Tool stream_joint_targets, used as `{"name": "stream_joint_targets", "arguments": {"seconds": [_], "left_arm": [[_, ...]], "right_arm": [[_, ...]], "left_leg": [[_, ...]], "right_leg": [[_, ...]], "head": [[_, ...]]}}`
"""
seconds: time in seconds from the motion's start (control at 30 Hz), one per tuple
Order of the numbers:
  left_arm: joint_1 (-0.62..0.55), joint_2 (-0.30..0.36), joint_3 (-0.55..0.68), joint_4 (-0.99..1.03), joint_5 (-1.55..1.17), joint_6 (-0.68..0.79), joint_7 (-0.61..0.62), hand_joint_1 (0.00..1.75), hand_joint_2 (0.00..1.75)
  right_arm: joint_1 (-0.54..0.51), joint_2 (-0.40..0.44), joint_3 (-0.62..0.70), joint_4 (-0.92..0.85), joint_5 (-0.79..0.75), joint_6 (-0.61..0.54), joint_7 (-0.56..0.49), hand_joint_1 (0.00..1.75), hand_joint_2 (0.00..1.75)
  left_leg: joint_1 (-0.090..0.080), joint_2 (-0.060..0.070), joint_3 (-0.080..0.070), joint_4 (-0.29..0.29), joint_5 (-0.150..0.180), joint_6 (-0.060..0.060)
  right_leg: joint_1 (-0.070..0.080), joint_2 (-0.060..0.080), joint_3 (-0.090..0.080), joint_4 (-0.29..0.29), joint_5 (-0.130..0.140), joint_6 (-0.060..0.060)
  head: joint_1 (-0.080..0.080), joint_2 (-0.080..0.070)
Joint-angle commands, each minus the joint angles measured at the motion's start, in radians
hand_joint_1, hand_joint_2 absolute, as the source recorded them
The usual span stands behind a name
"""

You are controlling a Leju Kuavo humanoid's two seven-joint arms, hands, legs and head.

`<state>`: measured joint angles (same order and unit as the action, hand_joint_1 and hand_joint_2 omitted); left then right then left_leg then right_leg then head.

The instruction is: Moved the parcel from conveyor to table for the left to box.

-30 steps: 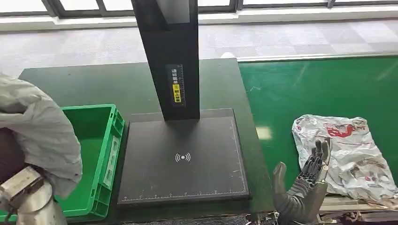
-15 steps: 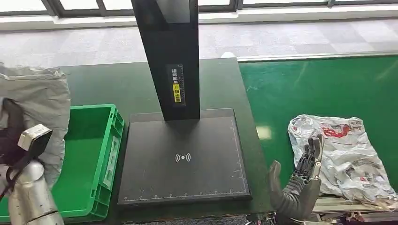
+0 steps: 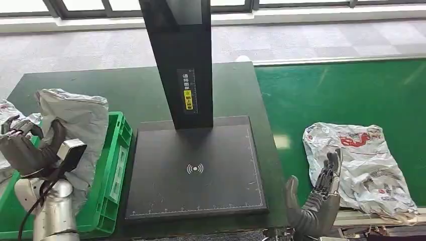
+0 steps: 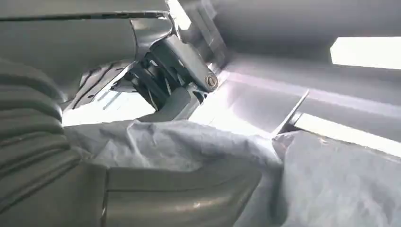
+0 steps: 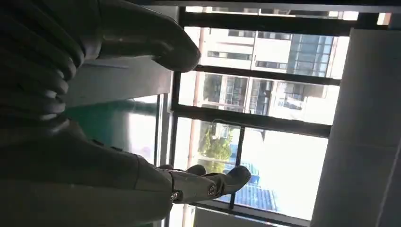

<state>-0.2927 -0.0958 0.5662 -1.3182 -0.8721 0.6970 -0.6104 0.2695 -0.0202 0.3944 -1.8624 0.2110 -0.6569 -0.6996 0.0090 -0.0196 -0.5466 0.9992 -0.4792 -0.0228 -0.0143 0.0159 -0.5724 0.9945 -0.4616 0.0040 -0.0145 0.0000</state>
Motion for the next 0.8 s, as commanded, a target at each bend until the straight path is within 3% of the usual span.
{"name": "stream_joint_targets", "arguments": {"seconds": [0.03, 0.4, 0.43, 0.47, 0.63, 0.8], "left_arm": [[0.002, -0.008, -0.057, 0.174, 0.007, 0.001, 0.024, 1.75, 1.75], [0.002, -0.008, -0.057, 0.174, 0.007, 0.001, 0.024, 1.75, 1.75], [0.005, -0.01, -0.081, 0.209, 0.099, -0.102, 0.107, 0.0, 1.75], [0.004, -0.008, -0.099, 0.225, 0.132, -0.072, 0.102, 0.0, 0.0], [0.009, -0.034, -0.124, 0.117, 0.44, 0.001, 0.037, 0.0, 0.0], [0.093, -0.078, -0.113, -0.049, 0.479, 0.0, 0.029, 0.0, 0.0]], "right_arm": [[0.017, -0.016, -0.037, 0.054, 0.002, 0.016, 0.001, 0.0, 1.75], [0.017, -0.016, -0.037, 0.054, 0.002, 0.016, 0.001, 0.0, 1.75], [0.002, 0.024, -0.081, 0.085, 0.047, 0.071, 0.001, 0.0, 1.75], [-0.004, 0.052, -0.114, 0.088, 0.066, 0.106, 0.001, 0.0, 1.75], [-0.001, 0.142, -0.203, 0.102, 0.135, 0.211, 0.001, 0.0, 1.75], [-0.019, 0.176, -0.227, 0.129, 0.185, 0.266, 0.001, 0.0, 1.75]], "left_leg": [[0.0, 0.0, 0.001, -0.002, 0.001, 0.001], [0.0, 0.001, 0.001, -0.003, 0.002, 0.001], [0.0, 0.0, 0.002, -0.003, 0.002, 0.001], [0.0, 0.0, 0.003, -0.004, 0.003, 0.001], [0.0, -0.001, 0.004, -0.002, 0.002, 0.001], [0.0, 0.003, 0.004, -0.003, 0.001, 0.001]], "right_leg": [[0.001, -0.003, 0.002, -0.003, 0.001, 0.0], [-0.001, -0.002, 0.002, -0.003, 0.002, 0.0], [-0.002, -0.002, 0.002, -0.002, 0.001, 0.0], [-0.001, -0.003, 0.003, -0.003, 0.002, 0.0], [-0.003, -0.003, 0.005, -0.001, 0.001, 0.0], [-0.002, 0.001, 0.005, -0.001, 0.002, 0.0]], "head": [[0.0, 0.0], [0.0, 0.0], [0.0, 0.0], [0.0, 0.0], [0.0, 0.0], [0.0, 0.0]]}}
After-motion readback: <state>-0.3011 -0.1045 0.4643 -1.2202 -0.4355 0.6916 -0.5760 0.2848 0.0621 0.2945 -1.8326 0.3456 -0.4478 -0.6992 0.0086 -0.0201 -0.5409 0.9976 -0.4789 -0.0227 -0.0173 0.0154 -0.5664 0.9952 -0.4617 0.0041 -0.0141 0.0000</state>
